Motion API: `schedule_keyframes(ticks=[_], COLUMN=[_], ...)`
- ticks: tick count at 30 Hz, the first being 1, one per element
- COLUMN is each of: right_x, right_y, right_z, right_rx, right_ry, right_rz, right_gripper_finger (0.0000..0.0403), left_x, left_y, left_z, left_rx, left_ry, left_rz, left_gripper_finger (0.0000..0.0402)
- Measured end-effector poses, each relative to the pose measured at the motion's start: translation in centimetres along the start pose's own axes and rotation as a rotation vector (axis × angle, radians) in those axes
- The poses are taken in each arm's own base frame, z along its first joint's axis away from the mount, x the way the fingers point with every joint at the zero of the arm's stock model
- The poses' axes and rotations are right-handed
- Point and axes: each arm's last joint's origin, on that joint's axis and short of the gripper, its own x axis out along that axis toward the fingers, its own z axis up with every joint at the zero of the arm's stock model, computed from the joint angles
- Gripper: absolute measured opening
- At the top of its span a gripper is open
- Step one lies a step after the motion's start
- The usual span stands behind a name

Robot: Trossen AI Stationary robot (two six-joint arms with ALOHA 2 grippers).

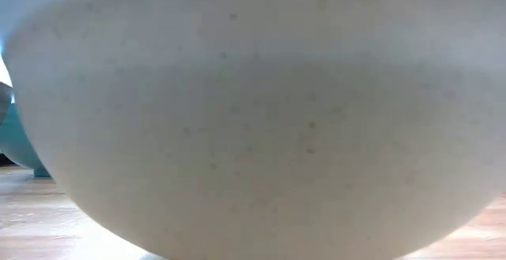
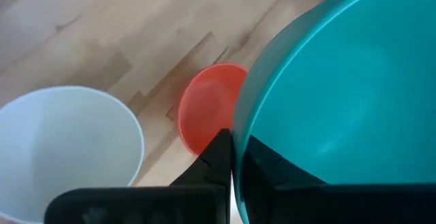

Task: Nest bowls inside each other
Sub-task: Stack the top blue bowl on the orange bowl

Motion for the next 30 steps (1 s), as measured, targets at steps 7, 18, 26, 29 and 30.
schedule_keyframes(ticks=[7,18,26,29,30], right_x=[1.5,4.1,8.3,10.2,10.9], right_y=[-1.5,-4.8,-5.2,-5.1,-5.0], right_z=[-0.2,-2.6,-1.9,-1.4,-1.3], right_rx=[0.035,0.192,0.159,0.167,0.174], right_ry=[-0.103,-0.096,-0.003,0.057,0.087], right_rz=[0.172,0.277,0.351,0.369,0.367], right_gripper_finger=[0.0013,0.0013,0.0013,0.0013,0.0013], left_x=[0.0,0.0,0.0,0.0,0.0], left_y=[-0.4,-0.3,0.2,0.2,0.2], left_z=[-0.6,-1.1,-1.1,-1.1,-1.1], left_rx=[-0.104,-0.185,-0.178,-0.170,-0.169], left_ry=[0.061,0.110,0.106,0.108,0.108], left_rz=[-0.132,-0.082,0.083,0.083,0.083], left_gripper_finger=[0.0000,0.0000,0.0000,0.0000,0.0000])
